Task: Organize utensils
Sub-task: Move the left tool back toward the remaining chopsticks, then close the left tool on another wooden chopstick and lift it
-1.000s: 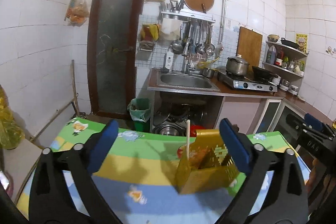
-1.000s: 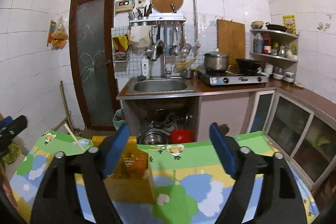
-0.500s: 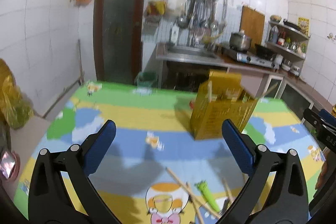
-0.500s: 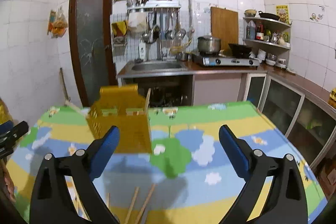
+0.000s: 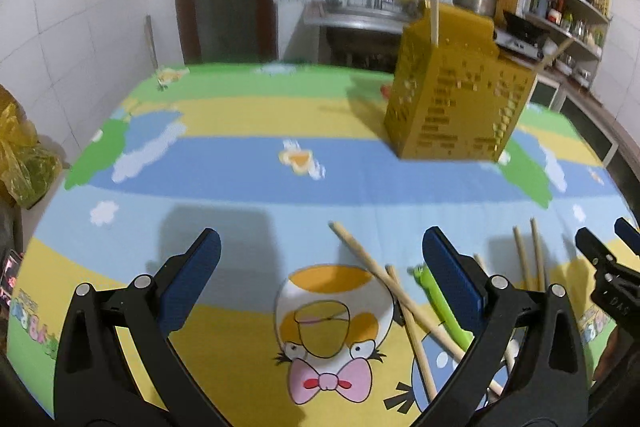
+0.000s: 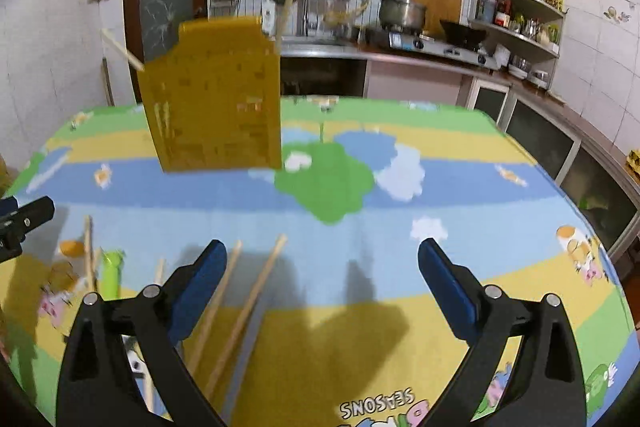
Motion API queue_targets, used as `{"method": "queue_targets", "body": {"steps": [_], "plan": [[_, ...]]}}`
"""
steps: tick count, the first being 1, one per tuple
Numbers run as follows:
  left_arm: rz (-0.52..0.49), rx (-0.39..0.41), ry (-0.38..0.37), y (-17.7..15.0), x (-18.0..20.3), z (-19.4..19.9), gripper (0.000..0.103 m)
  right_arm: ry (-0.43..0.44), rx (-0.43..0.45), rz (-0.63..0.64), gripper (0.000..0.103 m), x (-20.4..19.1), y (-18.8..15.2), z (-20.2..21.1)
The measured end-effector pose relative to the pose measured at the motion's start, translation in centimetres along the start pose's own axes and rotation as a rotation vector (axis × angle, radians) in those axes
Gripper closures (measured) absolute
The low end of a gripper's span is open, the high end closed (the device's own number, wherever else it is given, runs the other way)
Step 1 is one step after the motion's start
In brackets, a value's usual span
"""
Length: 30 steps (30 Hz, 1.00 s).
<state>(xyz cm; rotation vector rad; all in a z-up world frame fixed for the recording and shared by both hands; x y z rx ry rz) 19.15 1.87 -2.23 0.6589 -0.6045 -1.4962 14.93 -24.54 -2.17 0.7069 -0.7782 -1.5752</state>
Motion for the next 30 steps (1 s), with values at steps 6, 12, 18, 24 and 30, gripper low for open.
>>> {"method": "queue_targets", "body": {"steps": [6,12,18,24,30], "plan": [[0.035,-0.103,-0.019,-0.7,0.8,-2.7,0.006,-0.024,-0.101,0.02,0.009,-0.2,-0.9,-2.8],[0.039,-0.159,-0.007,-1.2,1.4,-4.6,0.008,-0.014,-0.168,-0.048,0.009,0.4,-0.9,-4.8],[0.024,-0.164,0.019,-1.6,1.5,-5.6,0.009,0.024,-0.249,-0.106,0.007,1.0,-1.5,-6.3],[0.0,-0.166,0.048,-1.7,1.9,-5.7,0.009,0.014,-0.263,-0.113,0.004,0.9,-1.5,-6.6],[-0.024,-0.155,0.044,-1.8,2.2,-5.2,0.023,-0.01,-0.266,-0.14,0.004,0.8,-1.3,-6.9]]}}
Point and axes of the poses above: each gripper's, at about its wrist camera, not at the fingertips, and z roughly against the way its jaws point, x to its right, y to its top, the point moved 1 cm from there along -z, roughly the way its jaws point, and after that the axes turned 7 degrees about y, right-handed, at the moved point
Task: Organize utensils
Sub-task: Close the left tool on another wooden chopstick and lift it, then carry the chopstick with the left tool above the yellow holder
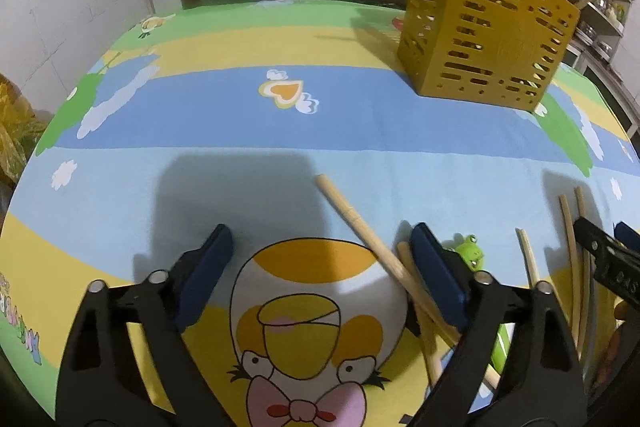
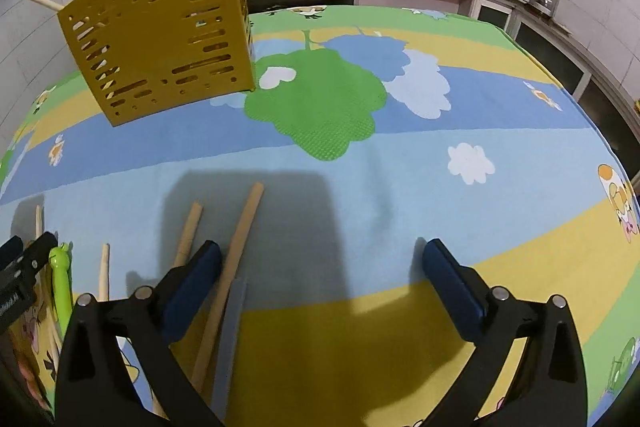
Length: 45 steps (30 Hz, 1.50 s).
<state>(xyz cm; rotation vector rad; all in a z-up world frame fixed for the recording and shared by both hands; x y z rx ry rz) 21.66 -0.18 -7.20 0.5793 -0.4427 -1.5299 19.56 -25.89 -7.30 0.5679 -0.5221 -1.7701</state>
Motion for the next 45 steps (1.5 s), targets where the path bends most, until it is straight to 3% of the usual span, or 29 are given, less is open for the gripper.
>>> {"method": "queue_targets", "body": {"steps": [4,11,15,20,27,33,45], "plan": [[-0.022,-0.001,-0.023,-0.1,0.6,0.6,0.043,0.001,0.014,-0.001,0.009,-0.3,0.0,0.2],[-0.007,-0.058,-0.088,0.5,1.1,0.8,0.081,0.038,0.038,0.057,0.059,-1.9,-0.1,1.1],[-0.016,-0.062,-0.086,0.8,1.7,0.7,0.089,0.057,0.032,0.059,0.078,-2.8,0.0,1.1],[-0.017,-0.06,-0.083,1.4,2.0,0.3,0.098,0.076,0.015,0.036,0.092,-3.2,0.7,0.7],[-0.028,-0.044,-0.088,1.6,2.1,0.3,0.099,0.118,0.005,0.023,0.094,-3.4,1.7,0.3],[0.002,0.012,-0.11,2.2,1.0,1.9,0.099,0.16,0.07,0.013,0.094,-3.3,2.1,2.3],[0.037,0.283,-0.133,2.0,-1.6,10.6,0.099,0.228,0.301,0.045,0.095,-3.5,1.8,9.9]]}}
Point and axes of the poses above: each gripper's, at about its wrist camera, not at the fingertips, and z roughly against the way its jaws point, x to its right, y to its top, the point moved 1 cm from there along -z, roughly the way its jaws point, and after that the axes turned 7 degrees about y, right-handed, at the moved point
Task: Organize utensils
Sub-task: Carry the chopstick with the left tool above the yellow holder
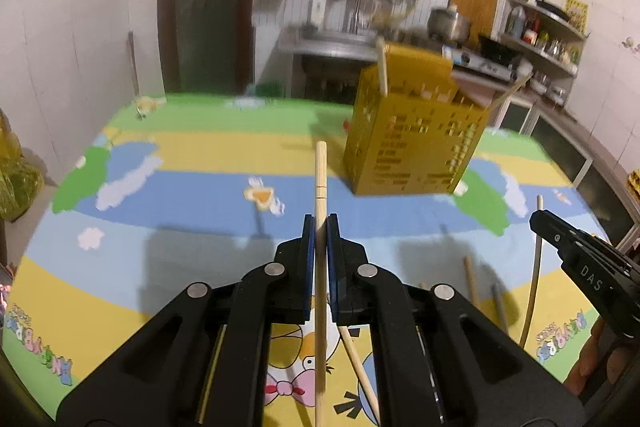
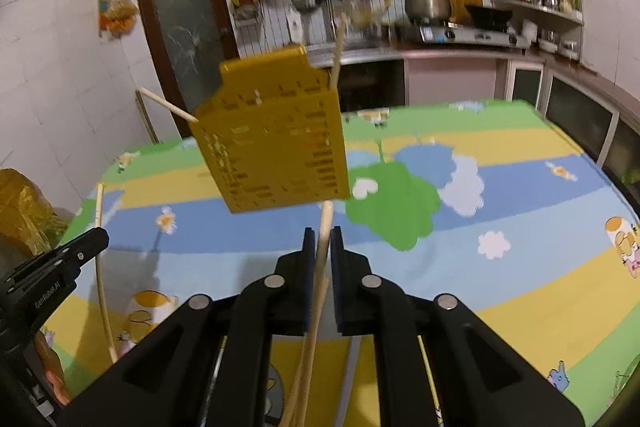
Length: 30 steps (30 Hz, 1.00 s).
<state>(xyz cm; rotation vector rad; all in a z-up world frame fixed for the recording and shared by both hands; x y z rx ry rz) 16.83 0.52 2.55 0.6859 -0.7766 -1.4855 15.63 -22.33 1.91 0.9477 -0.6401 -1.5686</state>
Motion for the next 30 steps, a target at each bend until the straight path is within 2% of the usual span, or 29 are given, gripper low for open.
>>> {"method": "queue_targets", "body": {"steps": [3,12,21,30], "plan": [[0.0,0.056,0.009,0.0,-0.4,1.8,0.099,0.011,0.039,0.017,0.095,-0.5,-0.1,1.5],[0.023,0.153,0.021,-1.3,-1.8,5.3,0.098,-0.003,0.16,0.077,0.095,-1.9,-1.3,5.6],[0.025,0.174,0.021,-1.6,-2.0,6.9,0.098,0.028,0.226,0.076,0.095,-2.1,-1.7,7.5],[0.02,0.172,0.008,-1.0,-1.5,7.4,0.099,0.037,0.279,0.08,0.097,-1.8,-0.4,8.7]]}}
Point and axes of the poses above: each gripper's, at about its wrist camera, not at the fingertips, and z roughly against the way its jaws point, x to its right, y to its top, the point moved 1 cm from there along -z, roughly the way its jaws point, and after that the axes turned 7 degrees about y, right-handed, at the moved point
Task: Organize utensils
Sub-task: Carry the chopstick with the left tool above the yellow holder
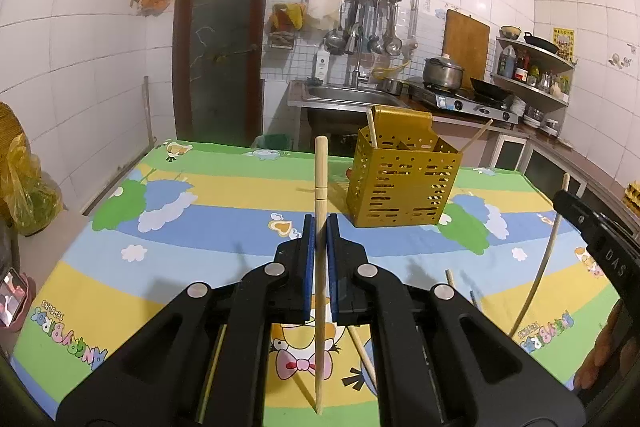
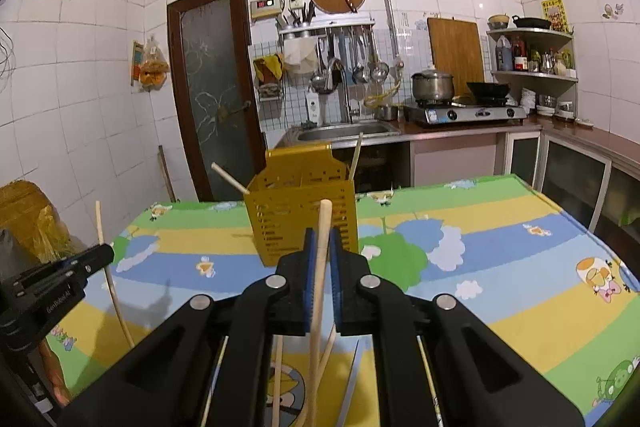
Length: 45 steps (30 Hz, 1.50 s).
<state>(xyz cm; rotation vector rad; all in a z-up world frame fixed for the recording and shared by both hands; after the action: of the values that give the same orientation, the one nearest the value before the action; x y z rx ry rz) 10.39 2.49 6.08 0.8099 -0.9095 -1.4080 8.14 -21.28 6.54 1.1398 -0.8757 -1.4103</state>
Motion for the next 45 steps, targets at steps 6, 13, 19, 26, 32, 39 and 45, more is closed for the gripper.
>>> {"method": "queue_targets", "body": {"steps": [6,13,19,26,32,39,45], "plan": [[-0.022,0.021,-0.008,0.9,0.9,0.1,0.099,-0.006,0.024,0.005,0.097,0.3,1.4,-0.1],[-0.031,0.028,-0.026,2.3,1.7,-0.1,0.099,-0.008,0.028,0.019,0.097,0.6,2.6,-0.9],[-0.044,0.049,-0.045,3.6,2.5,-0.1,0.099,-0.015,0.018,0.032,0.097,0.7,3.2,-1.9],[-0.053,0.069,-0.074,5.9,3.8,-0.7,0.099,-0.021,0.027,0.046,0.097,0.5,4.1,-2.9],[-0.038,0.149,-0.104,10.8,5.6,-1.1,0.099,0.005,0.085,0.043,0.097,0.6,8.5,-3.7],[-0.004,0.277,-0.11,17.5,8.4,-3.3,0.099,0.015,0.194,0.074,0.097,0.0,15.7,-5.6],[-0.007,0.33,-0.08,20.3,10.9,-8.4,0.099,0.027,0.26,0.062,0.097,0.2,19.5,-9.0]]}}
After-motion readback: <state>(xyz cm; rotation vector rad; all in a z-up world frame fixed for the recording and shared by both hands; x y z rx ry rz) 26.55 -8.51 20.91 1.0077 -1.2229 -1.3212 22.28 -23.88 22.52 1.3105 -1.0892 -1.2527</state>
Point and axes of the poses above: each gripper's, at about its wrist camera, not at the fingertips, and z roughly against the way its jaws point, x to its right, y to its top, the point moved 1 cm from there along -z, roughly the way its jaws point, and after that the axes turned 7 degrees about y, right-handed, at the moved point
